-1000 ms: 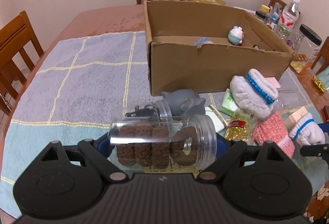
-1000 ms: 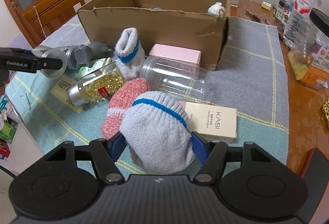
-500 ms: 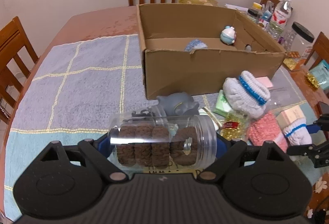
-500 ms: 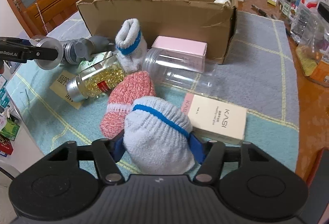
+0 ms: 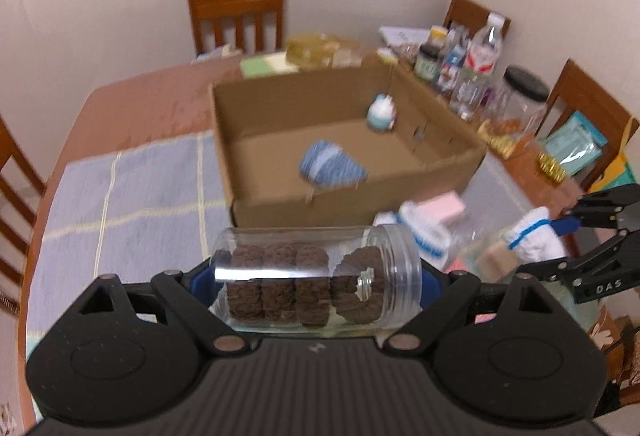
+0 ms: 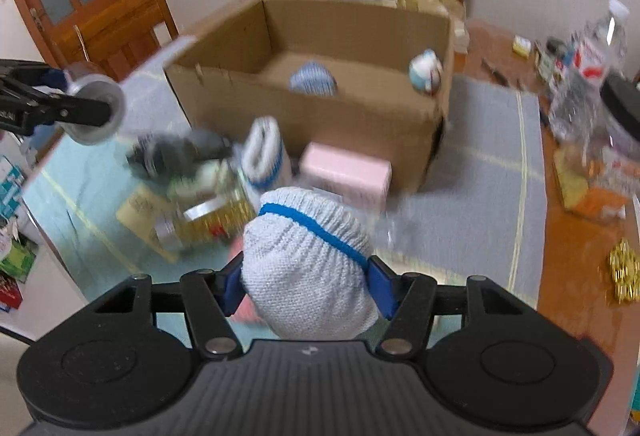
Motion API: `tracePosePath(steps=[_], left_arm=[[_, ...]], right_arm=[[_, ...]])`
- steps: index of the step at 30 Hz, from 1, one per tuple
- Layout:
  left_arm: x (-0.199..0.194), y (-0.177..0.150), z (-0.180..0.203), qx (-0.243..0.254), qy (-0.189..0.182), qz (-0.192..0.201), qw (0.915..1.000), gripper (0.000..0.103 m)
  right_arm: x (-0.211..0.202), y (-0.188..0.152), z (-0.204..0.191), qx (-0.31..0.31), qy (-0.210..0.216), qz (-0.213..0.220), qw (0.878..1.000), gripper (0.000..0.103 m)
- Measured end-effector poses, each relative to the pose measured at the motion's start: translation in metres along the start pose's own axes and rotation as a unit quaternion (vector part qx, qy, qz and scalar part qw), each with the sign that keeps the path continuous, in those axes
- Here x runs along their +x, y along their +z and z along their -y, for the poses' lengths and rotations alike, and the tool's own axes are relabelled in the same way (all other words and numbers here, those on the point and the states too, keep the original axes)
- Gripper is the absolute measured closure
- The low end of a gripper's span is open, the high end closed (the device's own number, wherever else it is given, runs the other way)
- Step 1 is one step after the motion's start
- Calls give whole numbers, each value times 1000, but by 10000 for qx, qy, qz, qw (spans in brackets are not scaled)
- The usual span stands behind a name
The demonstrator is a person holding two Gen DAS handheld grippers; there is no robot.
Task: Organize objects
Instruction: 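Drop the white sock into the box with the right tool while the left tool carries the cookie jar there, then move both tools back to the towel toward the black-clip jar and KASI box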
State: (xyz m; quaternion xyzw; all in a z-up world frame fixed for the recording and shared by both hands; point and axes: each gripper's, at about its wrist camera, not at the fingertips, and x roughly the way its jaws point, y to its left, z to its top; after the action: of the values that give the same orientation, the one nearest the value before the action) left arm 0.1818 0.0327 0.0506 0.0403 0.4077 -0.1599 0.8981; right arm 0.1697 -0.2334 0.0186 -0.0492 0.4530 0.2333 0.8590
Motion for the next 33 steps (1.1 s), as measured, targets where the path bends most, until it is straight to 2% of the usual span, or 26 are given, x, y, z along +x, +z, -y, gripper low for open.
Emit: tracePosePath(steps=[6,9,12,13,15,16,17,18,27,33], left_arm=[[15,47,-5,159,-56,378,9991,12],[35,71,-9,119,-7,436,9990,12],[55,89,-12,84,10,415,9991,12],[62,93,-13,72,16,363,9993,12],[74,98,-15,90,-3,346,9994,8],[77,99,-16,70,60,358,9993,5],[79,98,-17,50,136,354,9993,4],[80,97,-18,34,192,335,9992,4],[68,90,-23,25,280,177,9994,4],[54,65,-23,-106,413,254,9988,2]], right_arm=[[-6,49,1,-136,122,361,9992,37],[-2,77,9,-25,199,461,9987,37],[6,102,13,-76,46,651,9978,36],[9,107,15,-74,-26,695,9976,35],[17,117,18,-35,-172,795,9967,24],[19,119,19,18,-220,825,9963,10],[20,121,20,78,-256,883,9957,1],[21,121,21,107,-258,915,9954,0],[26,108,8,-32,-473,650,9968,0],[21,77,-7,-17,-566,756,9955,0]])
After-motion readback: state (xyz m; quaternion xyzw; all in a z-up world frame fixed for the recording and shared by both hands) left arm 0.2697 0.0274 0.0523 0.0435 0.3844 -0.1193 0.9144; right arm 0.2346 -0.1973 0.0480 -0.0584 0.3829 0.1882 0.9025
